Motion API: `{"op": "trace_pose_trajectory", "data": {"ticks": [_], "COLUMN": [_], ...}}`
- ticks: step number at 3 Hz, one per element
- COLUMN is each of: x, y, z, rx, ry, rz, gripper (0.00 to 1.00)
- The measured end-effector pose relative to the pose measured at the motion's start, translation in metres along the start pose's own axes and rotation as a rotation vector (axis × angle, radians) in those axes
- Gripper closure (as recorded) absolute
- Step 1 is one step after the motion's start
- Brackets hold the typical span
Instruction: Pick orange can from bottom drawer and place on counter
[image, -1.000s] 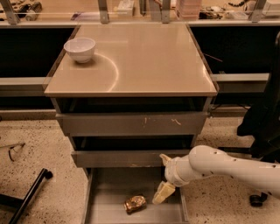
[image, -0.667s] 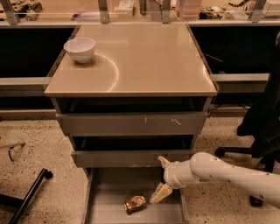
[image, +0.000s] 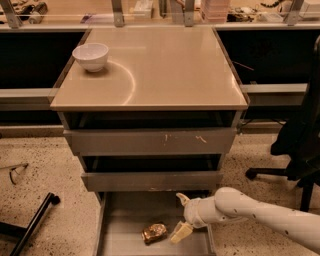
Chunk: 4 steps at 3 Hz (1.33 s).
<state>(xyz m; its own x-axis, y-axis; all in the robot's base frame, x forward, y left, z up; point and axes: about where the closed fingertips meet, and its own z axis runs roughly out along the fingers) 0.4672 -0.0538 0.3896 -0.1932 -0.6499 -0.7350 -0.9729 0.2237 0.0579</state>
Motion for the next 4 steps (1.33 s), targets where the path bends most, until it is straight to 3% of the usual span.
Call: {"op": "trace_pose_trajectory", "data": {"ticks": [1, 2, 3, 4], "x": [0.000, 0.022, 0.045, 0.061], "y": [0.000, -0.007, -0.027, -0.043], "z": [0.000, 0.016, 0.044, 0.073], "rx": [0.000, 0.050, 0.086, 0.102], "ry": [0.000, -0.043, -0.069, -0.015], "rz": [0.000, 0.020, 0.002, -0.037], "gripper": [0.00, 0.00, 0.00, 0.00]}}
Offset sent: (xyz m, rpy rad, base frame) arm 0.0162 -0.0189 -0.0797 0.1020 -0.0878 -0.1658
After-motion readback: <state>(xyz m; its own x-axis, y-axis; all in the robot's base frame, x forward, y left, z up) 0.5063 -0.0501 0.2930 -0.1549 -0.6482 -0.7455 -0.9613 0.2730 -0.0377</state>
